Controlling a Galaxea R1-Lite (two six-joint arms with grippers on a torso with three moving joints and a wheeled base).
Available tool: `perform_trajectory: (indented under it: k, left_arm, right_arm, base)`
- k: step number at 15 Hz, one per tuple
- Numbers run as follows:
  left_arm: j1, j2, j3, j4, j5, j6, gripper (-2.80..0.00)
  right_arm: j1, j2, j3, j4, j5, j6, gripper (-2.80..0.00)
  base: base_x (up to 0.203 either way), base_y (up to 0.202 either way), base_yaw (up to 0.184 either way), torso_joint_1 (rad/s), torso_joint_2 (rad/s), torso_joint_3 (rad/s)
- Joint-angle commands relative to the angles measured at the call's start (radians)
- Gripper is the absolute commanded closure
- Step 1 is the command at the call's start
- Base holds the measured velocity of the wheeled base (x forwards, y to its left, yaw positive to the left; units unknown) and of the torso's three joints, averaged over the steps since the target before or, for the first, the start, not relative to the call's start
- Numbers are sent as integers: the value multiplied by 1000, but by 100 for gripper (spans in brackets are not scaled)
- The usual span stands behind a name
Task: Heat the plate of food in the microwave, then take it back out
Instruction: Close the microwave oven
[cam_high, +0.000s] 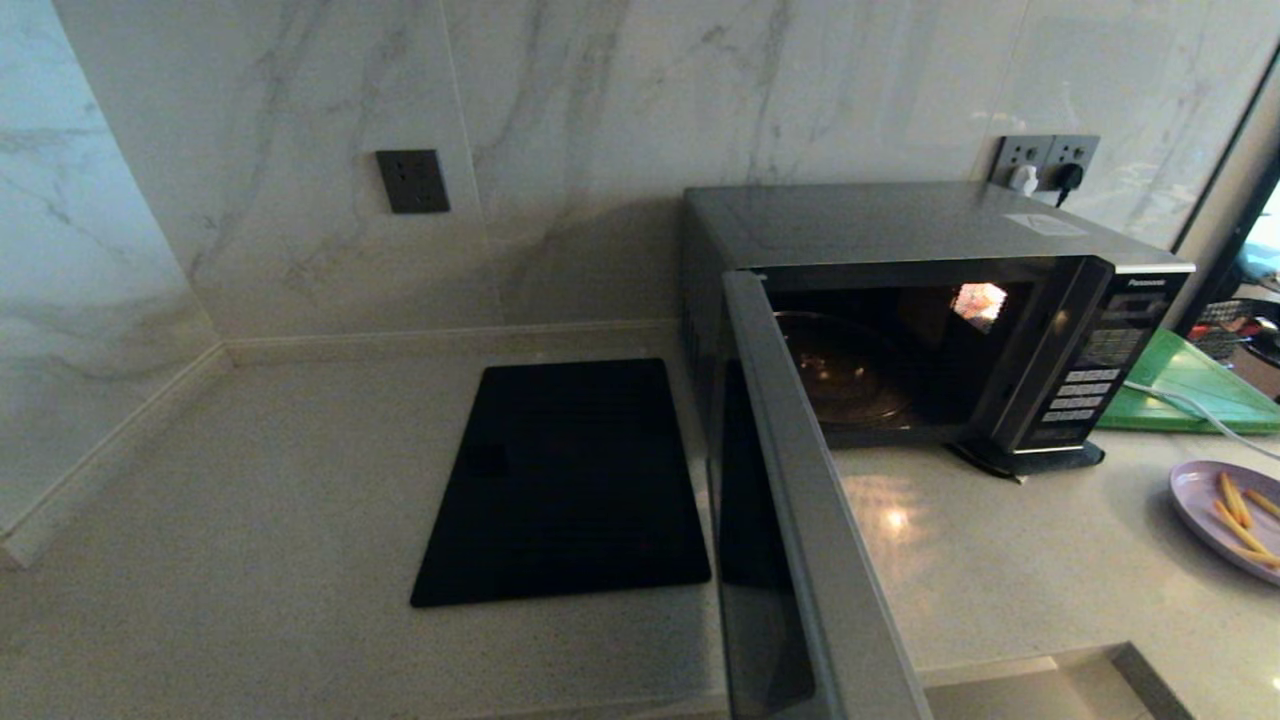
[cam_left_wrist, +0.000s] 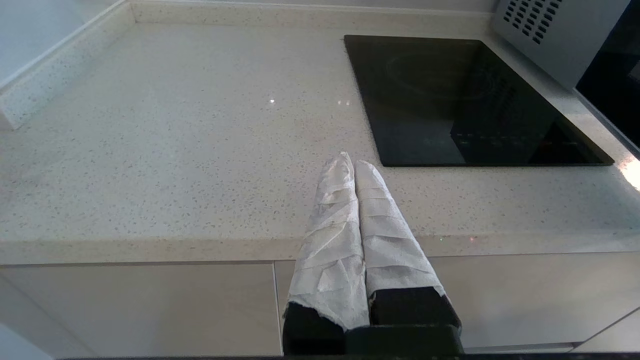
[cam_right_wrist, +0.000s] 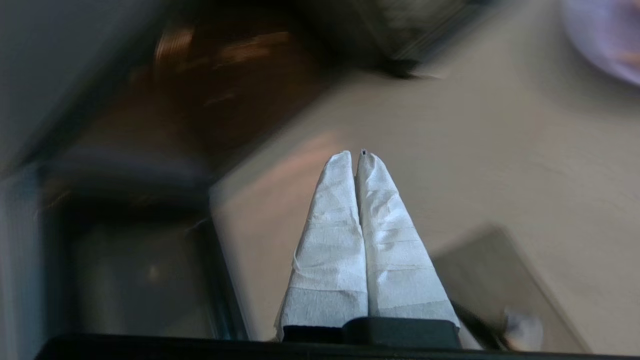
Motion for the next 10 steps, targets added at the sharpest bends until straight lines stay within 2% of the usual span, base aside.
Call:
perform_trajectory:
  k: [1, 3, 6, 10]
  left_arm:
    - [0, 2, 0, 0, 0, -1, 0]
    - [0, 2, 0, 0, 0, -1, 0]
    - [0, 2, 0, 0, 0, -1, 0]
    - [0, 2, 0, 0, 0, -1, 0]
  right_arm:
    - [189, -34, -72, 3, 0, 4, 0]
    - [380, -23, -140, 29, 0, 6, 0]
    - [667, 8, -230, 139, 0, 16, 0]
    - [943, 90, -481, 421, -1, 84, 0]
  base:
    - [0, 0, 0, 0, 0, 0]
    - [0, 0, 0, 0, 0, 0]
    - [0, 0, 0, 0, 0, 0]
    - [0, 0, 0, 0, 0, 0]
